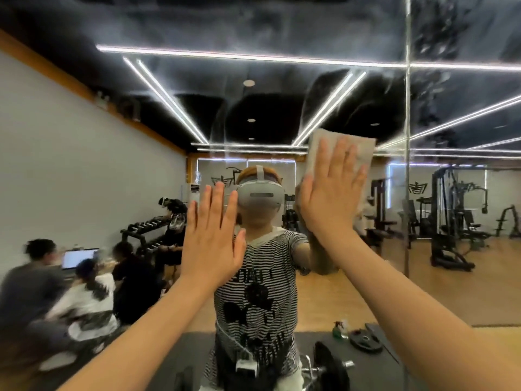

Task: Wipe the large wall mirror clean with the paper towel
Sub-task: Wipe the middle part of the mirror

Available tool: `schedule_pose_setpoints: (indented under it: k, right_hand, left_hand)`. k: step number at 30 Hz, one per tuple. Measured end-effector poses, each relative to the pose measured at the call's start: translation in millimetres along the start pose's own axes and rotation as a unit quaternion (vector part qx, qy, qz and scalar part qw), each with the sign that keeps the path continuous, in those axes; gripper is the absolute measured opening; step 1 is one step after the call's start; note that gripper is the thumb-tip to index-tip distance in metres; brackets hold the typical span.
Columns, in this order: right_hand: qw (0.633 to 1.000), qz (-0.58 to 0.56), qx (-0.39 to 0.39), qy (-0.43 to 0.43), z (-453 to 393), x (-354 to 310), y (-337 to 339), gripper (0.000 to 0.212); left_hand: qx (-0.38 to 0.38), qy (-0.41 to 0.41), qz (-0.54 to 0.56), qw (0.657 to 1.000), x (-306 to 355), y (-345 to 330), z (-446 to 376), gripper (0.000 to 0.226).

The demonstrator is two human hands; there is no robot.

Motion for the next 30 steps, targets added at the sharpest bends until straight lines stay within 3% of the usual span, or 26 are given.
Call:
schedule_pose_setpoints:
  k: [4,9,17,21,24,30]
  right_hand:
    - [0.997,0.008,-0.004,0.082,11.0,-49.1,-26.4,0.069]
    - [0.987,0.011,-0.027,0.159,8.0,-25.5,-18.5,0.066]
    - [0.997,0.026,-0.035,0.060,-0.8,79.3,32.4,0.062]
    - [0.997,-0.067,0.001,-0.036,-9.4,76.6,33.4,0.061]
    - [0.995,-0.046,0.043,-0.073,-9.0,65.0,32.0,0.061]
    - [0.999,-0.053,-0.009,-0.007,6.2,-20.3,-11.8,0.059]
  left_hand:
    - [-0.006,0.001,0.007,1.000,-0.8,-0.1,0.7,0.072]
    - [-0.008,0.000,0.008,1.000,-2.7,-1.1,1.1,0.070]
    - [-0.016,0.008,0.000,1.000,-2.3,-1.3,0.9,0.072]
    - [0.004,0.005,-0.002,1.000,-1.4,1.9,1.3,0.073]
    - [0.014,0.004,-0.001,1.000,-0.6,1.1,1.6,0.073]
    - [0.010,0.000,0.003,1.000,-1.0,-2.0,3.5,0.073]
Point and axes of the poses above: each hand's wrist, its own z-axis away from the middle knuckle, its own y-axis out of the back of the hand, x = y × z, the point moved 9 cm from there along -z, towards the middle knuckle, and after that the axes turned 10 degrees about -z, right-handed, at the moved point
